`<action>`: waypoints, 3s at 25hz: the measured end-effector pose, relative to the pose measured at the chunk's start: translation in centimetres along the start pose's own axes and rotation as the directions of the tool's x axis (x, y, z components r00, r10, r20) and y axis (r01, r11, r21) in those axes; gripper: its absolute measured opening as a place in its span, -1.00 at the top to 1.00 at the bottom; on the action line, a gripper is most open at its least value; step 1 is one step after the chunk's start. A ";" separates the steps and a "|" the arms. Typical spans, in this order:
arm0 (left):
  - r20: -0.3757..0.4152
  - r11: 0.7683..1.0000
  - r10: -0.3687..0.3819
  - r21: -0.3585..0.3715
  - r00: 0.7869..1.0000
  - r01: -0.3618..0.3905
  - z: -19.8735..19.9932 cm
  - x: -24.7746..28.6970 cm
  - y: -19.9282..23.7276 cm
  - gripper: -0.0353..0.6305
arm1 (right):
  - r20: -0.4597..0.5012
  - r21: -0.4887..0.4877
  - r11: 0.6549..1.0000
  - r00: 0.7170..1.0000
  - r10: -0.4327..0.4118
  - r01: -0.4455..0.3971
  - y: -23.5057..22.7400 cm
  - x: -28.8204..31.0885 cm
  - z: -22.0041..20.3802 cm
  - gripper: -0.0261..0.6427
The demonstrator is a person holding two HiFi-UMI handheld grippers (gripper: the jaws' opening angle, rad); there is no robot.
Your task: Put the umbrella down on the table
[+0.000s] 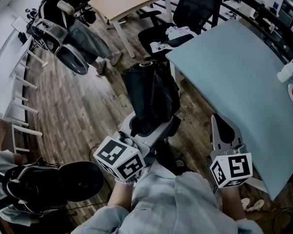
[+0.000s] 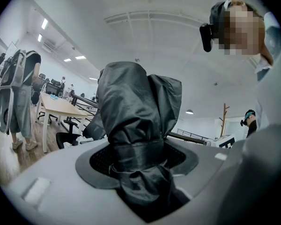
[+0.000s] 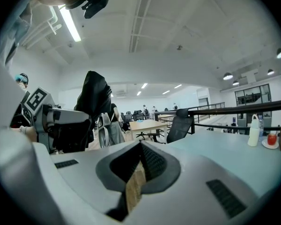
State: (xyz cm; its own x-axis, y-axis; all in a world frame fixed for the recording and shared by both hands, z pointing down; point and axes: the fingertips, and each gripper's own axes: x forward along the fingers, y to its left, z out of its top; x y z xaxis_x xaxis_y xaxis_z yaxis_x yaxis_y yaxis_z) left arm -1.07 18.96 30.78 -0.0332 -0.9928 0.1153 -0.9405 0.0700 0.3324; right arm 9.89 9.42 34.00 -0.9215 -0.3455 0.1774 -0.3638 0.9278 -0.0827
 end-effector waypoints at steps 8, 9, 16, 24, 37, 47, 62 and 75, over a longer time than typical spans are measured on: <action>-0.014 0.998 -0.066 -0.001 0.998 0.066 1.5 3.6 2.9 0.08 | 0.000 0.005 0.998 0.998 -0.067 0.067 -1.7 3.4 0.9 0.95; -0.016 0.997 -0.075 0.000 0.997 0.075 1.8 4.1 3.5 0.08 | -0.001 0.004 0.997 0.997 -0.075 0.075 -1.8 4.1 1.1 0.95; -0.035 0.990 -0.142 0.015 0.989 0.143 4.3 7.6 7.8 0.08 | 0.024 0.002 0.990 0.989 -0.143 0.143 -2.5 9.2 3.0 0.95; -0.054 0.977 -0.210 0.015 0.976 0.211 6.9 10.4 12.7 0.08 | 0.032 0.008 0.973 0.972 -0.233 0.233 -2.5 13.6 4.6 0.95; -0.080 0.928 -0.369 0.017 0.926 0.371 8.3 14.4 17.0 0.08 | 0.025 0.000 0.926 0.926 -0.377 0.377 -2.4 17.7 5.1 0.95; -0.112 0.911 -0.410 -0.009 0.905 0.412 8.0 15.8 18.7 0.08 | 0.008 -0.008 0.905 0.905 -0.426 0.426 -2.0 19.0 5.0 0.95; -0.136 0.886 -0.462 -0.018 0.876 0.464 7.2 18.6 18.0 0.08 | -0.010 0.007 0.871 0.871 -0.490 0.490 -4.5 18.3 4.4 0.95; -0.153 0.896 -0.442 -0.017 0.884 0.445 6.9 25.9 16.8 0.08 | -0.011 0.010 0.885 0.885 -0.465 0.465 -11.8 20.8 4.7 0.95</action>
State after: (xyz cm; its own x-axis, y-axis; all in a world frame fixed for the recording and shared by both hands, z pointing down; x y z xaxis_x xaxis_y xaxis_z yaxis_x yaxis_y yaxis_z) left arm -20.09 -6.27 32.87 0.4377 -0.8938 0.0978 -0.8514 -0.3771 0.3647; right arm -5.60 -9.32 34.06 -0.6452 -0.7357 0.2059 -0.7519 0.6592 -0.0007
